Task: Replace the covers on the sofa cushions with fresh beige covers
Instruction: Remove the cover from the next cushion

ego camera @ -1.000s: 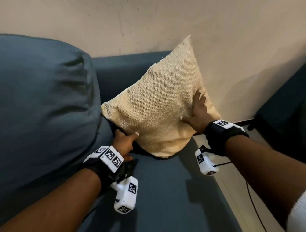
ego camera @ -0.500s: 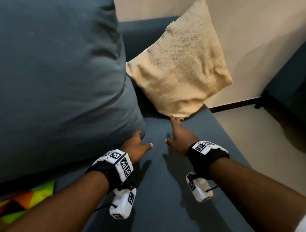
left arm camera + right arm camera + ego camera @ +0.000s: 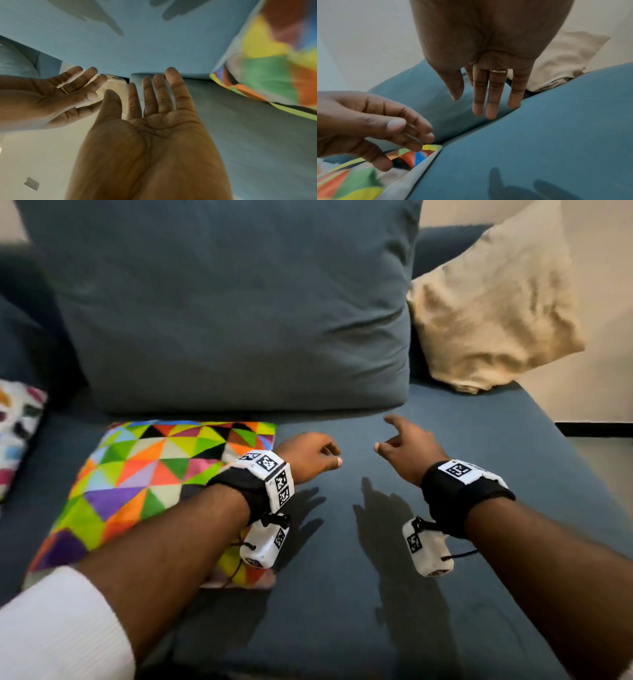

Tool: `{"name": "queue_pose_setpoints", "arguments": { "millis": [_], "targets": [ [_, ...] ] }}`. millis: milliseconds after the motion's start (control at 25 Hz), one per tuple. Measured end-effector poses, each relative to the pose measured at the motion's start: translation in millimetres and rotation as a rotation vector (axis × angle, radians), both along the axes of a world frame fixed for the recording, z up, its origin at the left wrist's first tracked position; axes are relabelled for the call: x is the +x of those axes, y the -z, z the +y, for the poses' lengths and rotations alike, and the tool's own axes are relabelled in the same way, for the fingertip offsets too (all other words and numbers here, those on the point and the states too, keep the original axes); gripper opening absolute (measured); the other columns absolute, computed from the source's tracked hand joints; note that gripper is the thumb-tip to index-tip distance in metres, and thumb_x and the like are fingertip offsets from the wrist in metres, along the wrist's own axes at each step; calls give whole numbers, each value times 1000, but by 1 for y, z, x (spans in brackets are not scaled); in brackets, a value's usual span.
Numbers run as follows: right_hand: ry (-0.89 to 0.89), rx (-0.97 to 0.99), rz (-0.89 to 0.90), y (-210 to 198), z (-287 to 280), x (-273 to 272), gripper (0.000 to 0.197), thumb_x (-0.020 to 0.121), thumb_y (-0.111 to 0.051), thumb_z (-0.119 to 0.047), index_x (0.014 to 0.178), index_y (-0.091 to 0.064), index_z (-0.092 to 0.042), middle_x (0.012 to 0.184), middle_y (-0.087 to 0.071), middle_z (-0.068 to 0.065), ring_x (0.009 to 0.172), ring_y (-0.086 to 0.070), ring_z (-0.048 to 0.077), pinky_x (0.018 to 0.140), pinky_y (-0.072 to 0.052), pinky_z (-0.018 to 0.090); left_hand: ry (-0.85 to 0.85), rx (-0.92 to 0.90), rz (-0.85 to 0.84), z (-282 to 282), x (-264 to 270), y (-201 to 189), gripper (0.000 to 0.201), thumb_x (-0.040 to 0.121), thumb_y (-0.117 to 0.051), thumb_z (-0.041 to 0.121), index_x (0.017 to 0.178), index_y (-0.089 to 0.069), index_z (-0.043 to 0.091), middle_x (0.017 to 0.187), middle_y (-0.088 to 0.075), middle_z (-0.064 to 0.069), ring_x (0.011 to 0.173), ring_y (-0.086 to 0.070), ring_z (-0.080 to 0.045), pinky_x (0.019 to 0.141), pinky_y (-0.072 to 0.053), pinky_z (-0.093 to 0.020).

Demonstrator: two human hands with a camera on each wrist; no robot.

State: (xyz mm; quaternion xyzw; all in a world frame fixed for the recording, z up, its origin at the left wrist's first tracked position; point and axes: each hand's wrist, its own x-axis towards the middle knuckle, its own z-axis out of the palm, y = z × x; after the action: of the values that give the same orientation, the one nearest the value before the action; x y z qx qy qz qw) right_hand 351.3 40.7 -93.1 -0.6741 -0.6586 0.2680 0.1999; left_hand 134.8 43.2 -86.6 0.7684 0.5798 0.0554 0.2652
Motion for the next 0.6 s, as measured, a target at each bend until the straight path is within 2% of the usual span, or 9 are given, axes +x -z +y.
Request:
{"name": "queue_pose_setpoints", "arguments": {
  "millis": [120,200,360,480,600],
  "targets": [
    [-83,-37,-6,-10,-54,-42,61,94,-64,-33,149,-39,-23,119,-71,5,118,-61,27,102,-46,36,78,-6,146,-76,-44,-13,32,94,-62,40,121,-67,24,118,-65,6,113,-59,-15,92,-46,-27],
    [-139,-41,0,-13,-83,-72,60,94,-64,-33,148,-41,-21,121,-70,7,119,-61,28,103,-46,37,38,14,198,-112,-76,-10,29,92,-64,40,116,-70,26,115,-67,6,111,-61,-16,88,-46,-27],
    [-269,-122,-30,4,-124,-129,55,93,-64,-35,144,-47,-20,122,-70,4,117,-61,25,98,-47,32,-85,47,162,-160,-137,3,30,89,-65,39,114,-70,24,115,-68,1,109,-63,-20,90,-50,-32],
    [-331,-163,-66,23,-140,-156,49,93,-63,-41,136,-56,-20,122,-70,5,114,-62,26,95,-48,33,-216,167,82,-184,-175,14,32,85,-67,39,114,-67,25,114,-66,3,107,-63,-20,90,-51,-37],
    [-318,-173,-117,38,-147,-172,49,93,-59,-52,122,-62,-13,114,-69,11,106,-64,31,91,-51,37,-409,284,43,-196,-217,31,42,81,-71,38,119,-65,20,123,-65,0,117,-58,-24,95,-49,-41]
  ]
}}
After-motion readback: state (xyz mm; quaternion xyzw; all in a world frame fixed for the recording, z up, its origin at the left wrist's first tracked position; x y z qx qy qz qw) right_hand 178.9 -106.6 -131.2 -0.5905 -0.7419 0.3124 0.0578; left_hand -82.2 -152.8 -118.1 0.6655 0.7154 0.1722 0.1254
